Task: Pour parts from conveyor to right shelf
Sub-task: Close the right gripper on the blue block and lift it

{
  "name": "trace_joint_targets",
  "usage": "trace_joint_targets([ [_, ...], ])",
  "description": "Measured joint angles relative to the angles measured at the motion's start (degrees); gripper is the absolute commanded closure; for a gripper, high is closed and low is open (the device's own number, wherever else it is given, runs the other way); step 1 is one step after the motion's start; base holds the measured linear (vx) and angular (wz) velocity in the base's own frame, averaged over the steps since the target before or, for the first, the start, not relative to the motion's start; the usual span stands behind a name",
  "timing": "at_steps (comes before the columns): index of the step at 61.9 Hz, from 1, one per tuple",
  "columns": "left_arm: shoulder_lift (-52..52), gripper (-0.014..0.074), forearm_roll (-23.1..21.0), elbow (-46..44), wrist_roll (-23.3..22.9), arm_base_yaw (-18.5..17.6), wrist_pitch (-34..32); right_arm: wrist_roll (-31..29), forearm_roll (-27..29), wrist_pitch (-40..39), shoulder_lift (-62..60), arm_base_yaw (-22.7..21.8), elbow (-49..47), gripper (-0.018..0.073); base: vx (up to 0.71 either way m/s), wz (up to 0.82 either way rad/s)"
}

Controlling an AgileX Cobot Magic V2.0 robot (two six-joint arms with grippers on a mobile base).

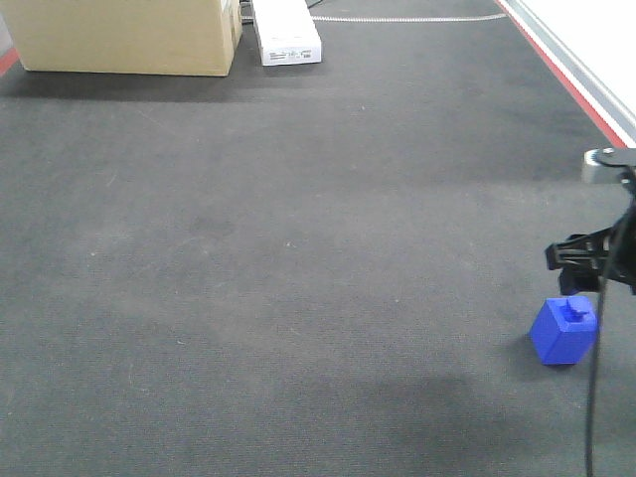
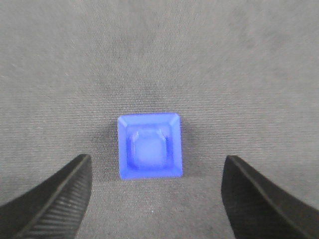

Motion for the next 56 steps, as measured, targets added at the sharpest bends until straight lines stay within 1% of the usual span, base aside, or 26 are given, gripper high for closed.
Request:
trace_joint_targets([
  [18, 0.0, 0.0603, 0.0, 0.0, 0.0, 0.0, 0.0, 0.0, -1.2, 2.1, 9.3, 2.2, -3.9, 0.0031, 0.0, 0.0],
  [33, 0.0, 0.0603, 0.0, 0.0, 0.0, 0.0, 0.0, 0.2, -2.0, 2.4, 14.5, 2.2, -4.0, 0.0031, 0.0, 0.0],
  [38, 0.0, 0.0603, 0.0, 0.0, 0.0, 0.0, 0.0, 0.2, -2.0, 2.3, 15.8, 2.2, -4.0, 0.0046, 0.0, 0.0],
  [41, 0.0, 0.0603, 0.0, 0.0, 0.0, 0.0, 0.0, 0.2, -2.0, 2.2, 16.6, 2.2, -4.0, 0.0064, 0.0, 0.0],
  [45, 0.0, 0.0603, 0.0, 0.0, 0.0, 0.0, 0.0, 0.4, -2.0, 1.9, 17.3, 2.2, -4.0, 0.0122, 0.0, 0.0],
  [55, 0.0, 0.0603, 0.0, 0.0, 0.0, 0.0, 0.0, 0.7, -2.3, 1.2, 17.4, 2.2, -4.0, 0.0334, 0.0, 0.0],
  [56, 0.0, 0.0603, 0.0, 0.0, 0.0, 0.0, 0.0, 0.9, -2.3, 1.2, 17.4, 2.2, -4.0, 0.0366, 0.0, 0.0],
])
